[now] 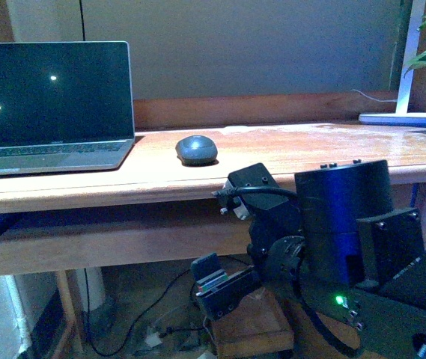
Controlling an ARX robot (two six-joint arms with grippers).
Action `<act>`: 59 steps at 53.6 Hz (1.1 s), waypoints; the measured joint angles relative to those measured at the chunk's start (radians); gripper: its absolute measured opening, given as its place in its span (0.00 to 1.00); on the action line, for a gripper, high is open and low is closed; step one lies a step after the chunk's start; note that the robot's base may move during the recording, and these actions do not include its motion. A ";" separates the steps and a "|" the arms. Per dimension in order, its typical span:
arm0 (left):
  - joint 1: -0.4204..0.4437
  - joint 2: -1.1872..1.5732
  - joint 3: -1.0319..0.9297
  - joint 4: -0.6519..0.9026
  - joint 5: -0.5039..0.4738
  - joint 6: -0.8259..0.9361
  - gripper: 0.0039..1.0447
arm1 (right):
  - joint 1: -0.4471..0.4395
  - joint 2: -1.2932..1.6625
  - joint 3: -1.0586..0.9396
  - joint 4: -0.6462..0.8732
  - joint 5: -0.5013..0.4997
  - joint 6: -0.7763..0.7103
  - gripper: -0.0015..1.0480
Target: Place mouse
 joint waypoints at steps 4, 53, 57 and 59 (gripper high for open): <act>0.000 0.000 0.000 0.000 0.000 0.000 0.93 | 0.004 0.008 0.014 -0.014 0.013 0.012 0.93; 0.000 0.000 0.000 0.000 0.000 0.000 0.93 | -0.357 -1.435 -0.895 -0.461 -0.300 0.456 0.93; 0.000 0.000 0.000 0.000 0.000 0.000 0.93 | -0.361 -1.567 -0.932 -0.555 -0.316 0.474 0.93; 0.000 0.000 0.000 0.000 0.000 0.000 0.93 | -0.369 -1.655 -0.953 -0.611 -0.332 0.493 0.93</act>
